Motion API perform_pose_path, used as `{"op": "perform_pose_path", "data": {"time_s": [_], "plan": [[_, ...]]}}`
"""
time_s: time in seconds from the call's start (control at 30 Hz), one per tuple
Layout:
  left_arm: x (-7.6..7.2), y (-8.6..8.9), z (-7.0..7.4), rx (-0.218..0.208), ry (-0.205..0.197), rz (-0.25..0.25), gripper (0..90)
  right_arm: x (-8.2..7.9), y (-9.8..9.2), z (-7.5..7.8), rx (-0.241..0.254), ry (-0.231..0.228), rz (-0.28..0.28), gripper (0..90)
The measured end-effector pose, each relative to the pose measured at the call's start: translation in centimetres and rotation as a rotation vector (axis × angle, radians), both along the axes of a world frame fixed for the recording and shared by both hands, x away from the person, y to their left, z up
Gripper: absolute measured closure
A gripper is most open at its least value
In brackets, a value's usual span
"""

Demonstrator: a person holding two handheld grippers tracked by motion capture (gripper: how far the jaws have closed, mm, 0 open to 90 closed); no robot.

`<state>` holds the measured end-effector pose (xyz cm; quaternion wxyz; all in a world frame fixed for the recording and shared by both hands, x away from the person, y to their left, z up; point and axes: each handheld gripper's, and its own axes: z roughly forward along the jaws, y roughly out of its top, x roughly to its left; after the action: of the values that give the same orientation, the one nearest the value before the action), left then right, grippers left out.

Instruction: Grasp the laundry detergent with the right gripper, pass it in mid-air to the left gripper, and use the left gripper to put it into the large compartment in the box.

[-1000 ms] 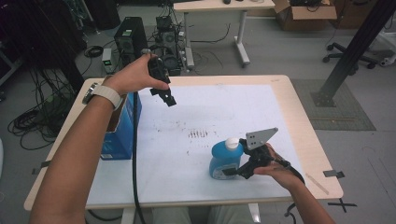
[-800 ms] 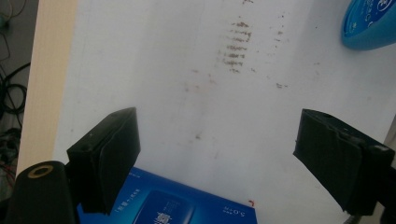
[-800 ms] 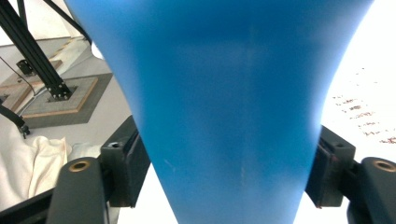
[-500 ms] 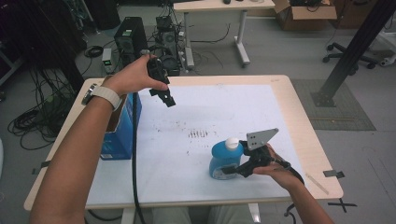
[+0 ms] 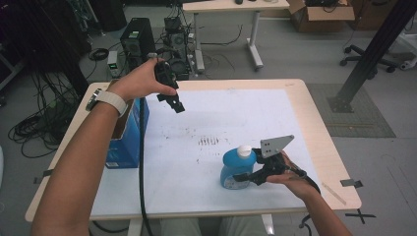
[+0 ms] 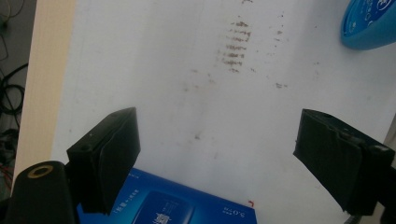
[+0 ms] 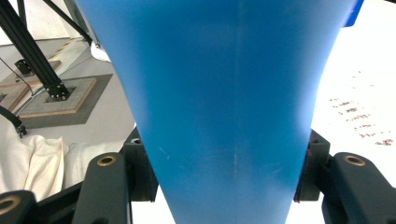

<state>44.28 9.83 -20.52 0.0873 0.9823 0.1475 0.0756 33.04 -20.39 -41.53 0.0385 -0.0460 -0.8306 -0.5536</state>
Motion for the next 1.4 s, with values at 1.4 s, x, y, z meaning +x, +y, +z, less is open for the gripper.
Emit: {"op": "perform_pose_path", "data": {"time_s": [1.4], "plan": [[-2.5, -0.5, 1.5, 0.011, -0.025, -0.047, 13.8, 0.2, 0.1, 2.7, -0.002, -0.044, -0.035, 44.4]]}}
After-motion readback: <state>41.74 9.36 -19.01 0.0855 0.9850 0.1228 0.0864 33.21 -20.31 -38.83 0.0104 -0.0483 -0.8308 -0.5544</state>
